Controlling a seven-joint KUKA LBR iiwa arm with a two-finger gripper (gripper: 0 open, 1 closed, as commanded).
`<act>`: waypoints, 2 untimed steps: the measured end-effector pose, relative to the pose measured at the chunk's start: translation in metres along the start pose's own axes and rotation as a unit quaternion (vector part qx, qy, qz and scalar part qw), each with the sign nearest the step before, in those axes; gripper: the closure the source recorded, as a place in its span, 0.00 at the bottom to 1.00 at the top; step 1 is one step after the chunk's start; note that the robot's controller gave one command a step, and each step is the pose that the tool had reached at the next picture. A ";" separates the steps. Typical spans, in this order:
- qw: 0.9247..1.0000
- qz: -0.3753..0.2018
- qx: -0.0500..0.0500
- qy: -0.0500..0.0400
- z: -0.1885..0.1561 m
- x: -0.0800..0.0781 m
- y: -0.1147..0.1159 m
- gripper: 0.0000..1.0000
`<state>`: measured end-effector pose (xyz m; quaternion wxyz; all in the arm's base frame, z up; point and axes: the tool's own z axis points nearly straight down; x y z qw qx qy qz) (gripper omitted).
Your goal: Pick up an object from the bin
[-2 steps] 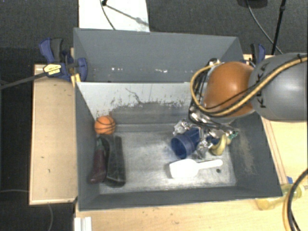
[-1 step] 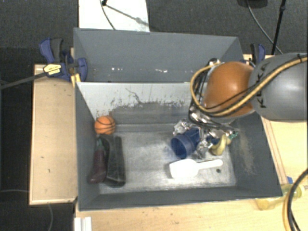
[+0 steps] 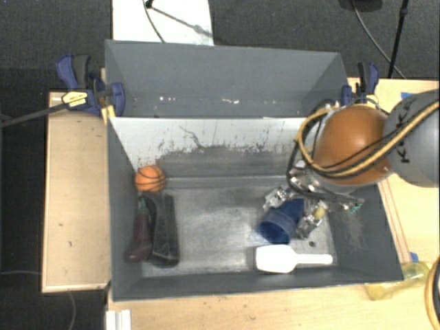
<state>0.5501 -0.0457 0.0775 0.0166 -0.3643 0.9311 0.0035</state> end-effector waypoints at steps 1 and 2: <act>1.000 -0.014 0.008 0.010 -0.002 0.021 -0.006 1.00; 0.983 -0.184 -0.005 0.015 -0.195 -0.026 -0.023 1.00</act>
Offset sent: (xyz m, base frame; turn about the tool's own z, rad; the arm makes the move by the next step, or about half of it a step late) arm 0.0307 -0.0030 0.1978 -0.3745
